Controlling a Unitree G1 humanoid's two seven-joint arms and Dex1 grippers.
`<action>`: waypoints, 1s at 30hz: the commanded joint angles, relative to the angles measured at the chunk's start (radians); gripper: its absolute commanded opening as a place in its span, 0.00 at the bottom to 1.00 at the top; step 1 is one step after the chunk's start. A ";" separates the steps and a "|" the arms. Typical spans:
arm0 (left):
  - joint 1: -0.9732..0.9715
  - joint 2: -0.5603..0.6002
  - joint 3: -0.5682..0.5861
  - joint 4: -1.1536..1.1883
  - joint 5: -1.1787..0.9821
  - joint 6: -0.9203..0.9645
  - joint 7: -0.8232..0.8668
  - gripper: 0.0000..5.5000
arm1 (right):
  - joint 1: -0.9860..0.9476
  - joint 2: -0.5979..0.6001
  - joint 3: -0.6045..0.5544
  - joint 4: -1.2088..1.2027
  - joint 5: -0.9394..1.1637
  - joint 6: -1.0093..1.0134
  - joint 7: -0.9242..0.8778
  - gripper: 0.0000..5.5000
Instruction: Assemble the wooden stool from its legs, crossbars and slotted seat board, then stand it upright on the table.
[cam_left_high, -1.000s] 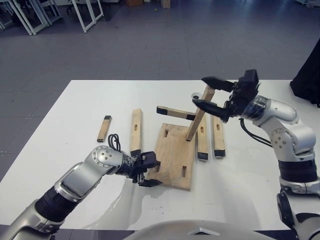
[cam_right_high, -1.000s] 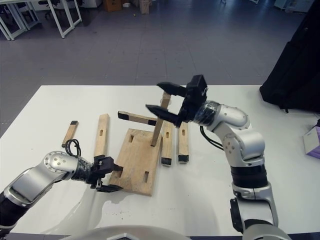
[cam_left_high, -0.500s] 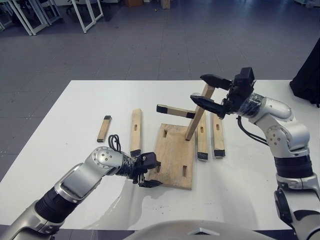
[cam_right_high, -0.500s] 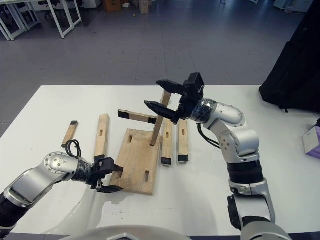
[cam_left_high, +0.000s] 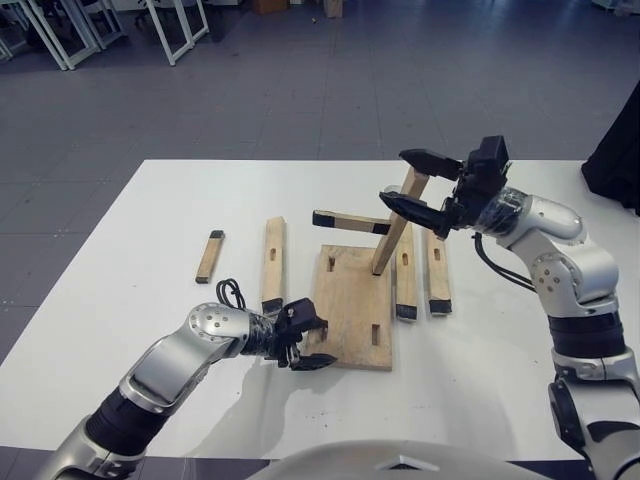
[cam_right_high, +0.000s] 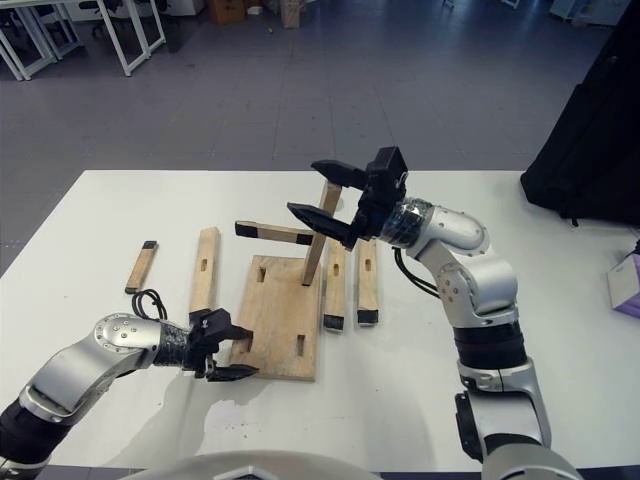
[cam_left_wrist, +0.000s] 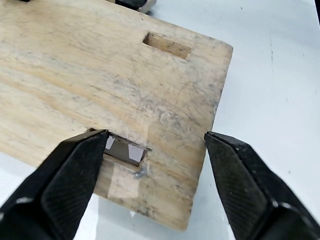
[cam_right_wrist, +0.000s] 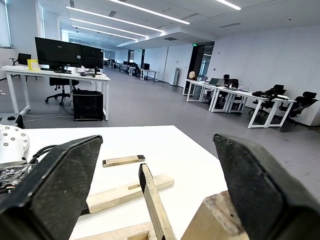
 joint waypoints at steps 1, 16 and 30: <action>0.030 0.006 0.000 0.058 0.018 0.070 0.042 0.65 | 0.053 0.043 0.008 0.101 -0.042 0.041 -0.055 0.74; 0.023 -0.017 0.089 0.020 -0.037 0.046 0.067 0.65 | -0.024 0.123 -0.171 0.066 0.017 -0.016 -0.178 0.74; 0.030 0.065 0.252 -0.114 -0.094 0.093 0.133 0.65 | 0.114 0.134 -0.269 -0.048 0.055 0.049 -0.323 0.74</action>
